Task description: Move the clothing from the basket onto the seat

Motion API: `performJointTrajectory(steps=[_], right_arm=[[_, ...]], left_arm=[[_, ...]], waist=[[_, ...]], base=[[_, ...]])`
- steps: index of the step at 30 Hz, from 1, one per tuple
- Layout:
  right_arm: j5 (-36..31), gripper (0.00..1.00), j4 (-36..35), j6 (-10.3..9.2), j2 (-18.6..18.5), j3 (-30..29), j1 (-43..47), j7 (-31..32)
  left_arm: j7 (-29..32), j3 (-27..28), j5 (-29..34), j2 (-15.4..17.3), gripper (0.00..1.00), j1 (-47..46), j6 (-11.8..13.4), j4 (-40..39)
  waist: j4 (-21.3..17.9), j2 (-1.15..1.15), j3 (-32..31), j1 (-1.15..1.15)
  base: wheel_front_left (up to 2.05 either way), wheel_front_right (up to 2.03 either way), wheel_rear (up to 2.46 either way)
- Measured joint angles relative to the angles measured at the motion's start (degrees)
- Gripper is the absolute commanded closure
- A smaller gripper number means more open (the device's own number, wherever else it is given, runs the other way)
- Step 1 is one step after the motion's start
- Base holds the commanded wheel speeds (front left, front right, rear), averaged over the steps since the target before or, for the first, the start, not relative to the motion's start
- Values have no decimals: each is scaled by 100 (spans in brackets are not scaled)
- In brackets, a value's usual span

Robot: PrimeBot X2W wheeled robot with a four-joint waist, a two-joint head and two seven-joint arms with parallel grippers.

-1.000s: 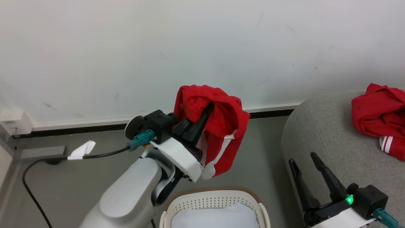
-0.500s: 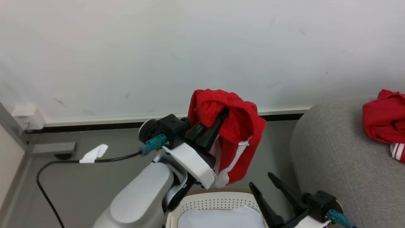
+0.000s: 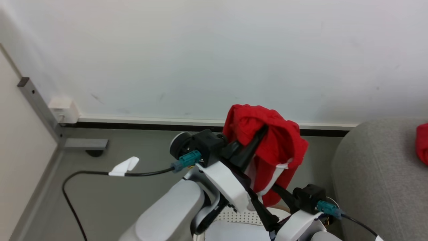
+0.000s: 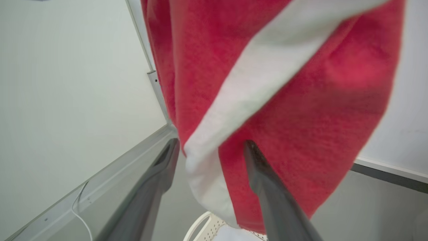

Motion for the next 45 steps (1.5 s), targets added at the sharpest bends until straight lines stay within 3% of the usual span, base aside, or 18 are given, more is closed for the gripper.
performJointTrajectory(steps=[8,9,10,12,22,45], right_arm=[[-51,0,469,0,155,-426,-243,1],[-105,4,482,0,169,-538,-266,1],[-176,40,494,0,181,-641,-292,0],[-333,100,495,0,204,-839,-299,0],[-719,100,189,0,118,-1169,-73,1],[-742,100,-441,0,-71,-1613,143,1]], left_arm=[[1,-252,-56,-159,100,74,-52,-98],[1,-272,-58,-170,100,83,-53,-104],[1,-293,-67,-178,100,92,-62,-110],[1,-314,-82,-188,100,112,-68,-118],[-12,-282,-167,-162,100,181,-38,0],[-90,-242,-291,-24,100,235,29,129]], waist=[[386,0,-8,0],[420,0,-6,0],[450,0,-3,0],[500,0,1,0],[563,0,11,0],[251,0,54,0]], base=[[0,0,0],[0,0,0],[0,0,0],[0,0,0],[0,0,0],[0,0,0]])
